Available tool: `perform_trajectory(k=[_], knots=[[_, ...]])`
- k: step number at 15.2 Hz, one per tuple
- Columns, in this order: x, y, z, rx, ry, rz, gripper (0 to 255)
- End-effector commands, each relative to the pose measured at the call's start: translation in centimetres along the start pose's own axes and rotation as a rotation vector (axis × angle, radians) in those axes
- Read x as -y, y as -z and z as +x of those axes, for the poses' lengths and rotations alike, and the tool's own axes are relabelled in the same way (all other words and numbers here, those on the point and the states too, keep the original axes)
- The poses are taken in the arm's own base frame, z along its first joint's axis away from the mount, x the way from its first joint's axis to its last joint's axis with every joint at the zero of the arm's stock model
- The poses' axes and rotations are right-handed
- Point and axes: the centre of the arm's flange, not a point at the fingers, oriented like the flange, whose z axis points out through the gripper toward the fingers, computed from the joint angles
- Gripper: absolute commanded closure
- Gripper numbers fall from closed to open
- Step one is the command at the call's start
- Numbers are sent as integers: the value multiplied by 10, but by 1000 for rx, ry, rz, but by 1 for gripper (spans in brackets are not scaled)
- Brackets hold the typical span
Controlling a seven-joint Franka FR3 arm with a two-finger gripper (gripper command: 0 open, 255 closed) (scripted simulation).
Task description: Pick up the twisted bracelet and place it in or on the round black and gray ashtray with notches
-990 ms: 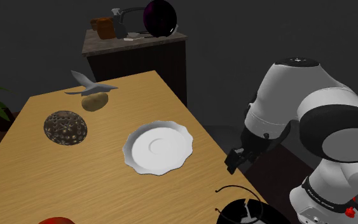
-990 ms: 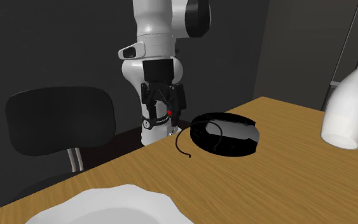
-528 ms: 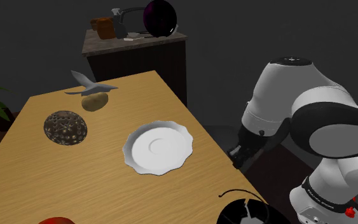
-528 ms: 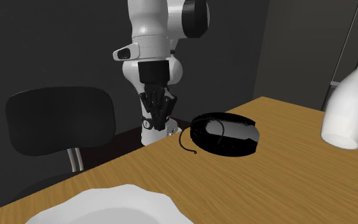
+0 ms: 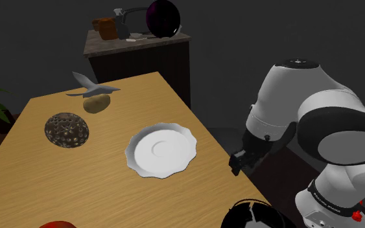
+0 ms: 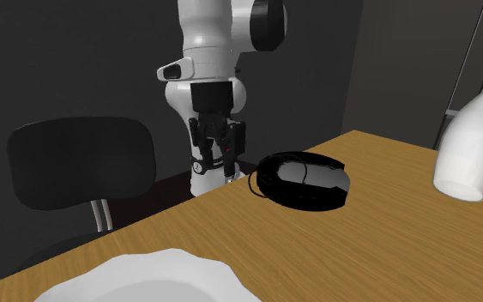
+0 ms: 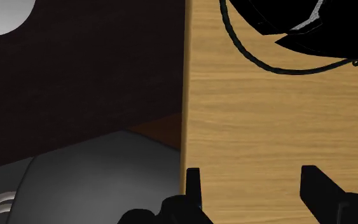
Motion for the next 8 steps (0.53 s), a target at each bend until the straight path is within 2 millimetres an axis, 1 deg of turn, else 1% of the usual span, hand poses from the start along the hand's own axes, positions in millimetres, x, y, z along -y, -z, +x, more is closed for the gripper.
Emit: perform_trajectory(k=[1, 4, 8], knots=[[21, 2, -11, -3, 83, -27, 0], [59, 6, -39, -9, 245, -81, 0], [102, 10, -85, -18, 461, -154, 0]])
